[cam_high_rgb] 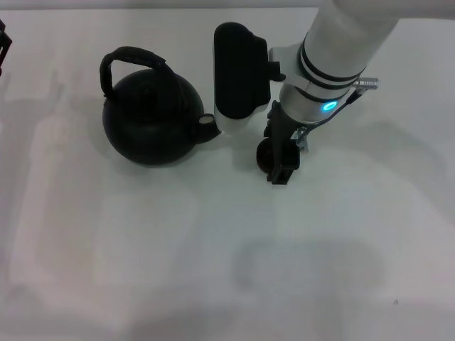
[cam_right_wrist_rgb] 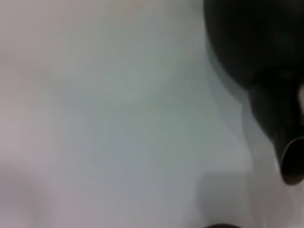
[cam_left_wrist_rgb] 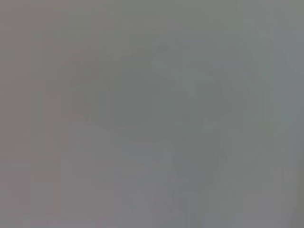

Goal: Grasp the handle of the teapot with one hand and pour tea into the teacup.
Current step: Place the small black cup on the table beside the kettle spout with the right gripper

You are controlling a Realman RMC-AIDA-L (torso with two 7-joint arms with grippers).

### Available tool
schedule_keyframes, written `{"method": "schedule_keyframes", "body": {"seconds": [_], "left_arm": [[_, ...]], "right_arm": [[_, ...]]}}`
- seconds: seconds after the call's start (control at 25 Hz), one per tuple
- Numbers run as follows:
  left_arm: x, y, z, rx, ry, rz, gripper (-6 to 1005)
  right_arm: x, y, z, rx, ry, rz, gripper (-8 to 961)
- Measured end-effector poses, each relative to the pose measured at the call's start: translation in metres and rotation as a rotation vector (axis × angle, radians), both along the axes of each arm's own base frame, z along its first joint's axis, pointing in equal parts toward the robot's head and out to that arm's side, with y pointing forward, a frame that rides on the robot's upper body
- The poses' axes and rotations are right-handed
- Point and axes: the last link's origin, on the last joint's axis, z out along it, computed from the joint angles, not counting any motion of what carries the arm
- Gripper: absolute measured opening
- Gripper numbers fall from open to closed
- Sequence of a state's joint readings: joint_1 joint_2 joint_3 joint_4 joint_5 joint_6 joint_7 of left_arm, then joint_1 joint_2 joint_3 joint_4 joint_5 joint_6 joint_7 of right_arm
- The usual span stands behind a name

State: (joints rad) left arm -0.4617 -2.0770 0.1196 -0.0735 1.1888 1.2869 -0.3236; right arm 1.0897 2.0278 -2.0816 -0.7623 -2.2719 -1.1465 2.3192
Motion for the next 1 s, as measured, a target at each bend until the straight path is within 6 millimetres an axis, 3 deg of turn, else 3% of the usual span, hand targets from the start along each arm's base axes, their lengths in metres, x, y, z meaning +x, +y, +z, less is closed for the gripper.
{"method": "schedule_keyframes", "body": {"seconds": [1.0], "left_arm": [[-0.001, 0.001, 0.001, 0.001, 0.004, 0.003, 884]], "right_arm": [[0.013, 0.006, 0.014, 0.071, 0.202, -0.141, 851]]}}
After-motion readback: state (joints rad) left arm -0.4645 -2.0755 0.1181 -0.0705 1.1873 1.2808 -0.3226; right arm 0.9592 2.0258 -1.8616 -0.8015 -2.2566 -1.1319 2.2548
